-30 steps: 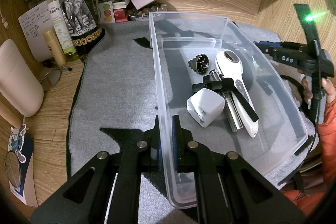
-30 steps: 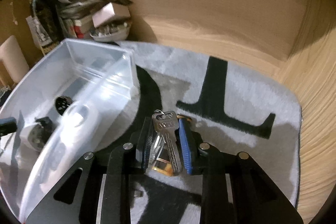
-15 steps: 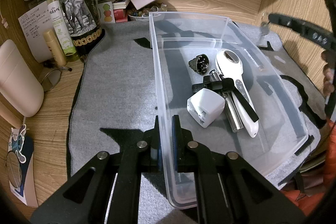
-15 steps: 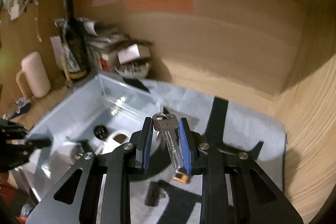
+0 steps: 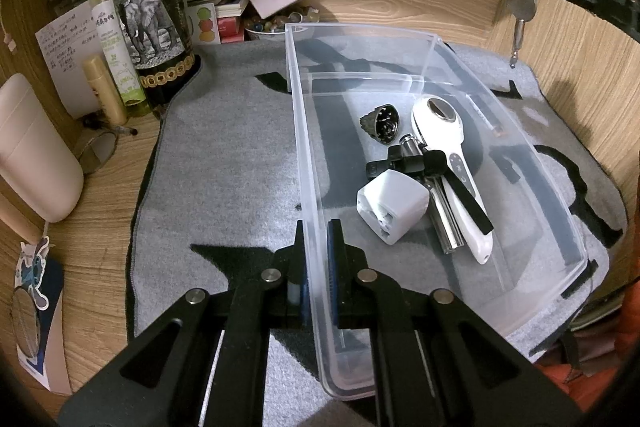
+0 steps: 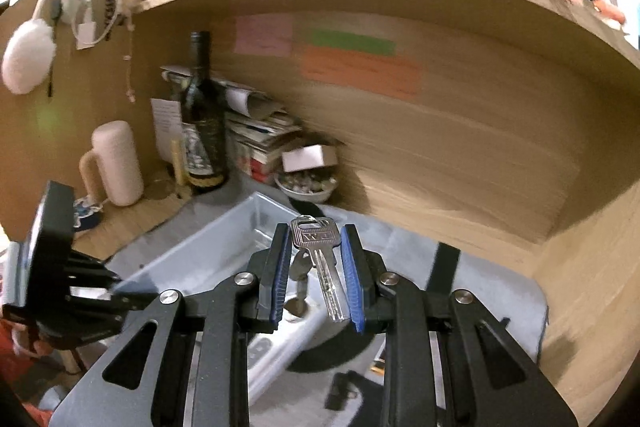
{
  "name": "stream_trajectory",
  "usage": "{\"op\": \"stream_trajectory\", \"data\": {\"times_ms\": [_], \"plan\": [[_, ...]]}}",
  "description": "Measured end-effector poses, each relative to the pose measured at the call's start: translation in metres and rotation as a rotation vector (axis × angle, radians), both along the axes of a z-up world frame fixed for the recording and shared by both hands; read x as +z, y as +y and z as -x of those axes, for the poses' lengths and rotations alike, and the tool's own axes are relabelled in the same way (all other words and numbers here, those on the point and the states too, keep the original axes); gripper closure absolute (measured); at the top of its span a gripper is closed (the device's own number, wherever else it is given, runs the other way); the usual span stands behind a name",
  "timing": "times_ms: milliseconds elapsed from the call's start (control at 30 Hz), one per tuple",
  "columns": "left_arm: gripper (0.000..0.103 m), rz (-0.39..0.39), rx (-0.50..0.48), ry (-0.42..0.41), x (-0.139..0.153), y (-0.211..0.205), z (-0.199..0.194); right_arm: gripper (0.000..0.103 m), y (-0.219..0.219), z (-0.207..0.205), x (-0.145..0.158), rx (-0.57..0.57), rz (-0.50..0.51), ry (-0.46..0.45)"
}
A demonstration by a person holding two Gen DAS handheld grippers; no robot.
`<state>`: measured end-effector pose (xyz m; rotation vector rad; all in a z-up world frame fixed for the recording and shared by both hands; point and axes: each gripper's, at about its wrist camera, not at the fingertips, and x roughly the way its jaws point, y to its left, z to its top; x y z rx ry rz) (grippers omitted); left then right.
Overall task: Organize rigid objects
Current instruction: 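Carry the keys into the box and open the right tool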
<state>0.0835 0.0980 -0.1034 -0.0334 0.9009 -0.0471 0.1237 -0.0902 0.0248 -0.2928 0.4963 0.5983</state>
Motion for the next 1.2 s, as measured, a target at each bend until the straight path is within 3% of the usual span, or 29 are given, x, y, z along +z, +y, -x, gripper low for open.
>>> {"op": "stream_trajectory", "data": {"times_ms": [433,767,1100,1200], "plan": [[0.096,-0.017,0.008,0.006,0.002,-0.003,-0.001,0.080,0.040,0.008,-0.037,0.116,0.065,0.081],[0.096,-0.015,0.004,0.005,0.002,-0.002,0.000,0.080,0.050,-0.015,-0.079,0.083,0.154,0.206],[0.096,-0.016,0.005,0.005,0.001,-0.002,0.000,0.080,0.055,-0.017,-0.087,0.099,0.170,0.272],[0.096,-0.017,0.005,0.005,0.001,-0.002,0.000,0.075,0.056,-0.014,-0.087,0.104,0.179,0.267]]}}
